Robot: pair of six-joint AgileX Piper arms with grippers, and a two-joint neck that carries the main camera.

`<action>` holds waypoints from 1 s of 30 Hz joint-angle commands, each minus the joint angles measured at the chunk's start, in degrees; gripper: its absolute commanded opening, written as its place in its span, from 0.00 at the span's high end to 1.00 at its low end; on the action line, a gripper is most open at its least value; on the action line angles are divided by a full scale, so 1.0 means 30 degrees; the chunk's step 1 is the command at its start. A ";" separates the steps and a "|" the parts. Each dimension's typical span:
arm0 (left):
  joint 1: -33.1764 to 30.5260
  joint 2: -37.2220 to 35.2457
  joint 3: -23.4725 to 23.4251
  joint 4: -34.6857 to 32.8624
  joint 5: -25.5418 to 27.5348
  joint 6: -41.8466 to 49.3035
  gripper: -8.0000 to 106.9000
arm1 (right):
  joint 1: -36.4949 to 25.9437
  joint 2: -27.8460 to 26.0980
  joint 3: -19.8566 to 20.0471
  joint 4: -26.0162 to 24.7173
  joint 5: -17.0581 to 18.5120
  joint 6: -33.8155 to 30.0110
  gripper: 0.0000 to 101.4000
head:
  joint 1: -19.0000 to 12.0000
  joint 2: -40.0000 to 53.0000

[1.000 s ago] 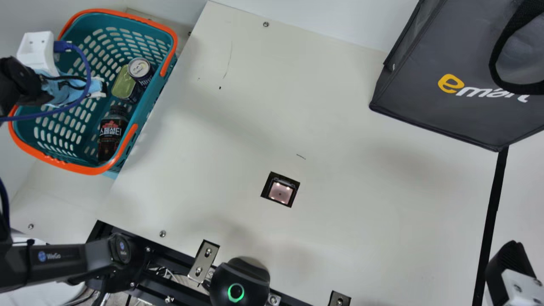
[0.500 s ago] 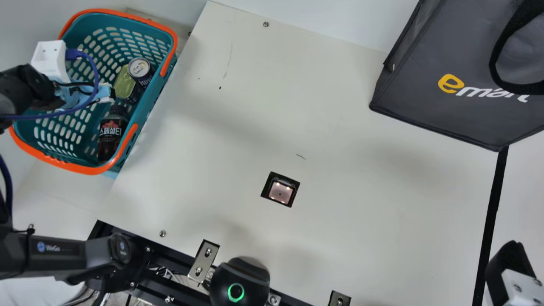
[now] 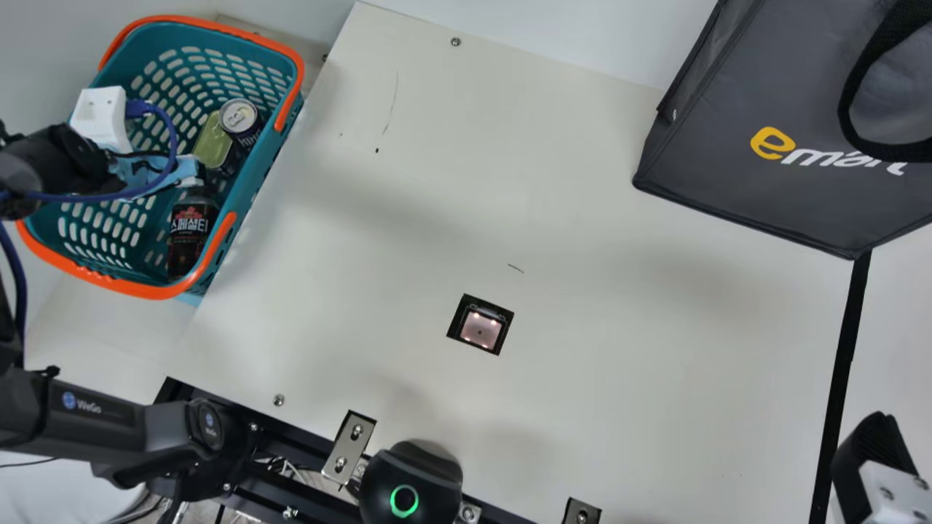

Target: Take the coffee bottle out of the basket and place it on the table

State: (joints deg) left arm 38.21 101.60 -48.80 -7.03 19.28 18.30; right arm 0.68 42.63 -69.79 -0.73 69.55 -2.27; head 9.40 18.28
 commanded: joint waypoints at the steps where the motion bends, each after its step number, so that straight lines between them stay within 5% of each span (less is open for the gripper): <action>1: 0.0010 0.0153 0.0074 -0.0146 -0.0222 0.0202 0.15 | 0.0000 0.0000 0.0000 0.0000 0.0000 0.0000 0.10 | -0.0494 0.0046; 30: 0.0108 0.3892 -0.0819 -0.4592 -0.1952 0.4890 0.15 | 0.0000 0.0000 0.0000 0.0000 0.0005 0.0000 0.10 | -0.0494 0.0046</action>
State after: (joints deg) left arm 38.45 113.02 -51.14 -20.33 13.44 32.29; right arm 0.68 42.63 -69.79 -0.73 69.56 -2.27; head 9.40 18.28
